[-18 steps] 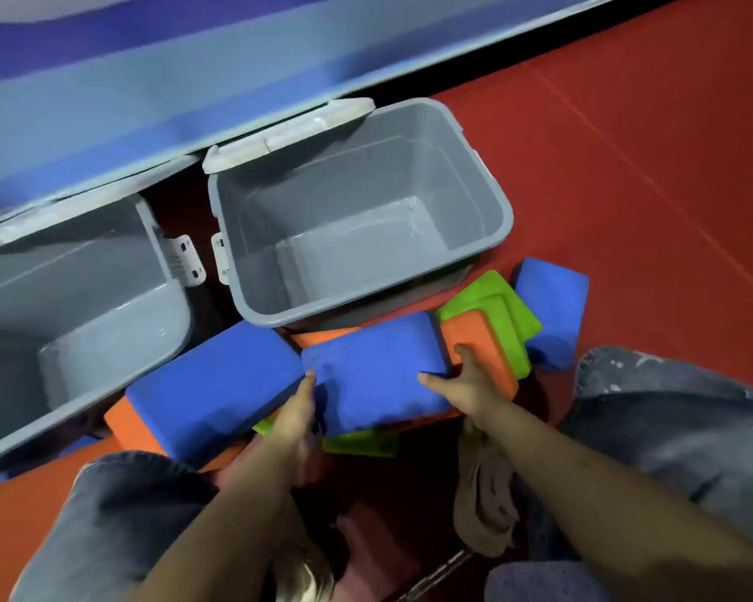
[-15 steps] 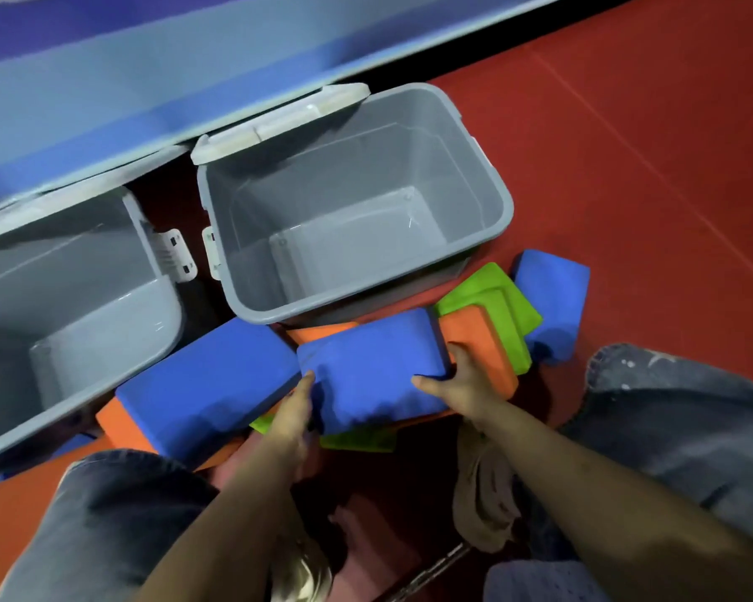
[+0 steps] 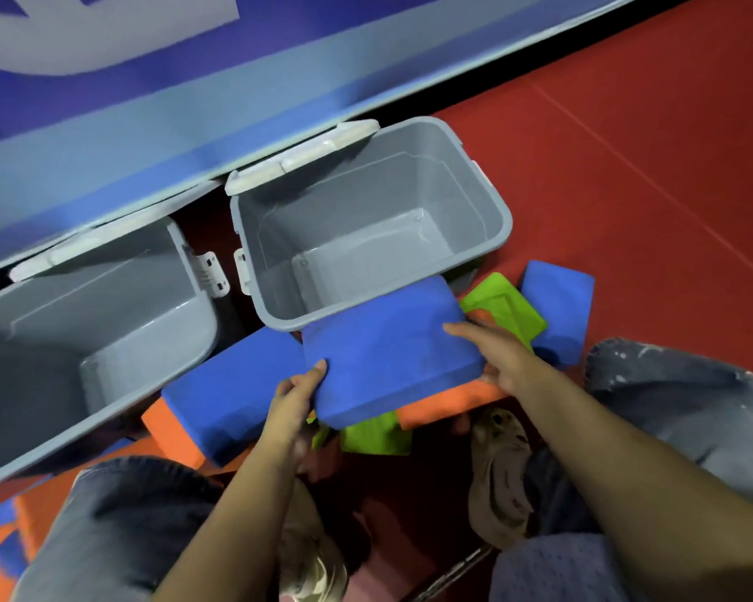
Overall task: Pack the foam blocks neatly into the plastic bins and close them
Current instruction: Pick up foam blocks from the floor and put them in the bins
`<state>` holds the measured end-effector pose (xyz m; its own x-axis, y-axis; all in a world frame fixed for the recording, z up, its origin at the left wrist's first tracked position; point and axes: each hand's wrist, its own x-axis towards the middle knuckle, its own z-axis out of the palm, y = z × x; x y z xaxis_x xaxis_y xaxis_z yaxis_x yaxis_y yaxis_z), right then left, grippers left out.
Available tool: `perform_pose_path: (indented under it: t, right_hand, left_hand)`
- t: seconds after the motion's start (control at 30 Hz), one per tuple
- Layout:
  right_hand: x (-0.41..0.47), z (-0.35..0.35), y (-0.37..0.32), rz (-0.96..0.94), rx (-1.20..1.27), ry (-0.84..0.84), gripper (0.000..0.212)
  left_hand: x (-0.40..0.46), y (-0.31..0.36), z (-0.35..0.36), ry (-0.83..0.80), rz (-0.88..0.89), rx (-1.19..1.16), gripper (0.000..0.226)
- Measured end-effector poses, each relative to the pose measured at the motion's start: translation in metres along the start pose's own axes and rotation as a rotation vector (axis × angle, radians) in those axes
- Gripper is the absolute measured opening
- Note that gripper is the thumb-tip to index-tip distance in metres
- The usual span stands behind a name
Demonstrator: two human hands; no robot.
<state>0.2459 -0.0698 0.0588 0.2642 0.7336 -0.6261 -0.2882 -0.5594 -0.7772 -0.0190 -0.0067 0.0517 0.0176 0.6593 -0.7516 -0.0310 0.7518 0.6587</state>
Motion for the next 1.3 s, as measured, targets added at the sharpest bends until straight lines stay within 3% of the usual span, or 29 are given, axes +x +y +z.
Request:
perform_pose_path:
  t: [0.13, 0.2, 0.33, 0.4, 0.47, 0.5, 0.57, 0.63, 0.8, 0.9, 0.97, 1.07, 1.17, 1.3]
  right_hand:
    - [-0.012, 0.002, -0.018, 0.023, 0.077, -0.074, 0.01]
    - [-0.01, -0.001, -0.015, 0.065, 0.158, -0.083, 0.012]
    - [-0.006, -0.004, -0.006, 0.036, 0.226, -0.051, 0.023]
    - [0.002, -0.008, 0.004, -0.051, 0.04, 0.141, 0.033]
    - [0.014, -0.022, 0.019, -0.061, -0.353, 0.43, 0.05]
    - [0.017, -0.029, 0.029, 0.0, -0.533, 0.523, 0.058]
    - [0.022, -0.044, 0.052, 0.214, -0.699, 0.54, 0.076]
    - [0.027, -0.052, 0.07, 0.362, -0.628, 0.474, 0.096]
    - [0.066, -0.073, 0.112, 0.315, -0.265, 0.427, 0.127]
    - [0.053, -0.061, 0.097, 0.291, -0.056, 0.404, 0.093]
    - [0.046, -0.054, 0.086, 0.318, -0.036, 0.381, 0.087]
    - [0.033, -0.042, 0.057, 0.29, -0.285, 0.431, 0.098]
    - [0.01, -0.028, 0.023, 0.165, -0.679, 0.443, 0.09]
    - [-0.025, -0.014, -0.023, -0.051, -0.854, 0.47, 0.085]
  left_hand:
    - [-0.021, 0.019, -0.002, -0.141, 0.123, -0.144, 0.033]
    - [-0.028, 0.022, -0.003, -0.209, 0.152, -0.092, 0.05]
    - [-0.044, 0.028, 0.005, -0.171, 0.27, -0.073, 0.055]
    - [-0.048, 0.032, 0.009, -0.137, 0.314, -0.088, 0.057]
    - [-0.046, 0.032, 0.01, -0.116, 0.346, -0.081, 0.062]
    - [-0.045, 0.032, 0.01, -0.11, 0.357, -0.073, 0.065]
    - [-0.043, 0.031, 0.01, -0.105, 0.373, -0.048, 0.072]
    - [-0.04, 0.03, 0.012, -0.091, 0.388, -0.014, 0.074]
    - [-0.032, 0.019, 0.021, -0.044, 0.428, 0.06, 0.067]
    - [-0.032, 0.017, 0.026, -0.043, 0.419, 0.116, 0.071]
    - [-0.033, 0.016, 0.027, -0.048, 0.451, 0.151, 0.071]
    - [-0.048, 0.031, 0.035, -0.023, 0.559, 0.145, 0.063]
    - [-0.061, 0.066, 0.046, 0.059, 0.733, 0.132, 0.058]
    - [-0.057, 0.115, 0.056, 0.21, 0.931, 0.184, 0.069]
